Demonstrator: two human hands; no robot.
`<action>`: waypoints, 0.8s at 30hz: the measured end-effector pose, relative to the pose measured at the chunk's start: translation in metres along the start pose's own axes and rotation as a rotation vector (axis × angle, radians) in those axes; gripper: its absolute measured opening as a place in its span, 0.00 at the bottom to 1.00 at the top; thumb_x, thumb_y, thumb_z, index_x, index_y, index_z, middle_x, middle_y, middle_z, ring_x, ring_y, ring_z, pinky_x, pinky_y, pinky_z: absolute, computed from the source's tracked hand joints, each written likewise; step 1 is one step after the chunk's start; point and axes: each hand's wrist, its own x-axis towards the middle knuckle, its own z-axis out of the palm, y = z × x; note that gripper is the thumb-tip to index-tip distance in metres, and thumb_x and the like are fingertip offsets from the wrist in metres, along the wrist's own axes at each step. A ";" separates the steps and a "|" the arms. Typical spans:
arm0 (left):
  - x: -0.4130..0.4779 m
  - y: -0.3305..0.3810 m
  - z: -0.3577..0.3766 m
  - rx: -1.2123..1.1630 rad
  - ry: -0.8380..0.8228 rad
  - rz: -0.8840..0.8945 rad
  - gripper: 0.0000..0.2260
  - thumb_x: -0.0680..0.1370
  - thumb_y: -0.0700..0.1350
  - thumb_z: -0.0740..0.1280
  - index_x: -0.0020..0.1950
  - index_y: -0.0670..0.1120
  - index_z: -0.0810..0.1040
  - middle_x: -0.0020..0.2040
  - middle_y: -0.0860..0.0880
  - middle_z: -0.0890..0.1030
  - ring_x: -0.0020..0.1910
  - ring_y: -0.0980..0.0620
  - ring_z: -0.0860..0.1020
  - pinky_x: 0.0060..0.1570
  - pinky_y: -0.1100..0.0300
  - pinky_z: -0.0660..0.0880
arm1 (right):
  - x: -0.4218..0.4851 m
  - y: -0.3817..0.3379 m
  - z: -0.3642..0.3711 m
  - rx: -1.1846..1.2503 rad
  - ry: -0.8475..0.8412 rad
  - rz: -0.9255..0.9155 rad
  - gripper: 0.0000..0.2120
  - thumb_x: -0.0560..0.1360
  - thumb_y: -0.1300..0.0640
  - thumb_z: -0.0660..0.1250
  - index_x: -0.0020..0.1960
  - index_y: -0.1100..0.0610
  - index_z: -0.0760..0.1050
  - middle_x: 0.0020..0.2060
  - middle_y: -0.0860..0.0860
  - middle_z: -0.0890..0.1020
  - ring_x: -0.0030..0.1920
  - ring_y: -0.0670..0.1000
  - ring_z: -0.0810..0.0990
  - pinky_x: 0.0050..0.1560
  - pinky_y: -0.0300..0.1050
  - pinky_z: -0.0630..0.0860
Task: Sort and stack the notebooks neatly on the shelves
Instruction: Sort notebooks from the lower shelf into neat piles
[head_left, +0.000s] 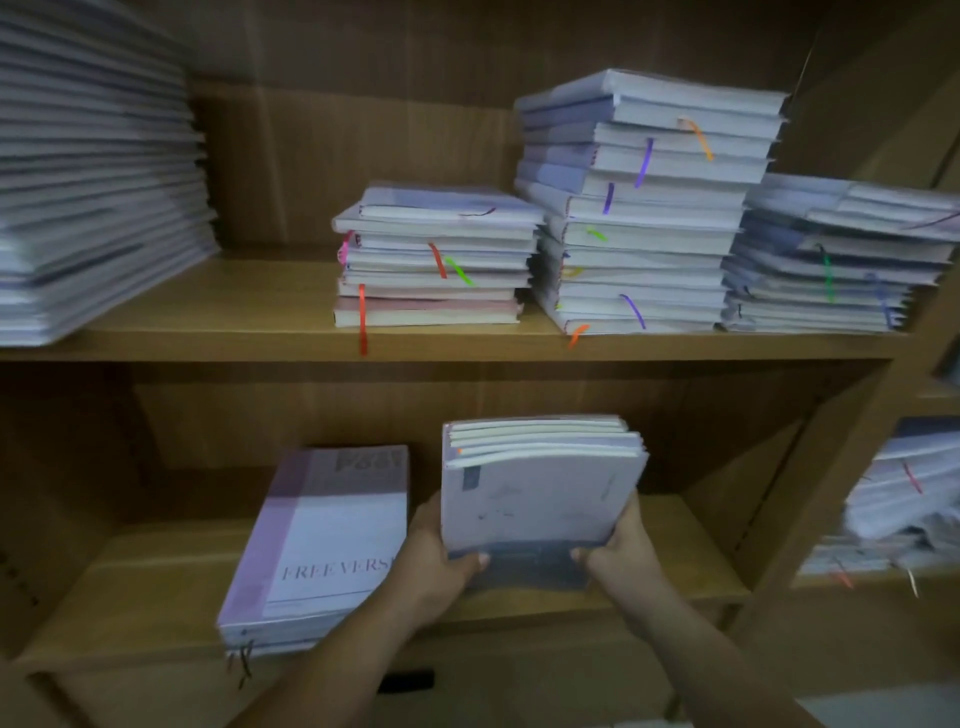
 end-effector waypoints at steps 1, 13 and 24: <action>-0.001 0.002 0.000 -0.004 0.003 0.010 0.33 0.73 0.46 0.79 0.71 0.63 0.66 0.66 0.59 0.74 0.67 0.56 0.72 0.61 0.61 0.76 | 0.002 0.003 0.001 -0.004 -0.012 -0.002 0.44 0.64 0.66 0.74 0.73 0.43 0.59 0.61 0.48 0.76 0.65 0.47 0.74 0.65 0.56 0.76; -0.012 0.034 0.007 -0.120 0.172 0.105 0.46 0.76 0.39 0.70 0.79 0.70 0.45 0.73 0.56 0.70 0.70 0.54 0.71 0.66 0.50 0.76 | 0.006 0.006 0.012 0.105 0.089 -0.100 0.45 0.73 0.68 0.72 0.78 0.38 0.55 0.66 0.47 0.75 0.68 0.50 0.75 0.63 0.61 0.78; -0.003 0.033 0.001 0.098 0.106 0.132 0.44 0.81 0.47 0.67 0.79 0.65 0.34 0.80 0.56 0.59 0.76 0.54 0.65 0.74 0.55 0.66 | 0.019 0.002 0.011 0.059 0.004 -0.095 0.44 0.76 0.59 0.72 0.76 0.30 0.49 0.71 0.44 0.69 0.71 0.50 0.70 0.66 0.63 0.75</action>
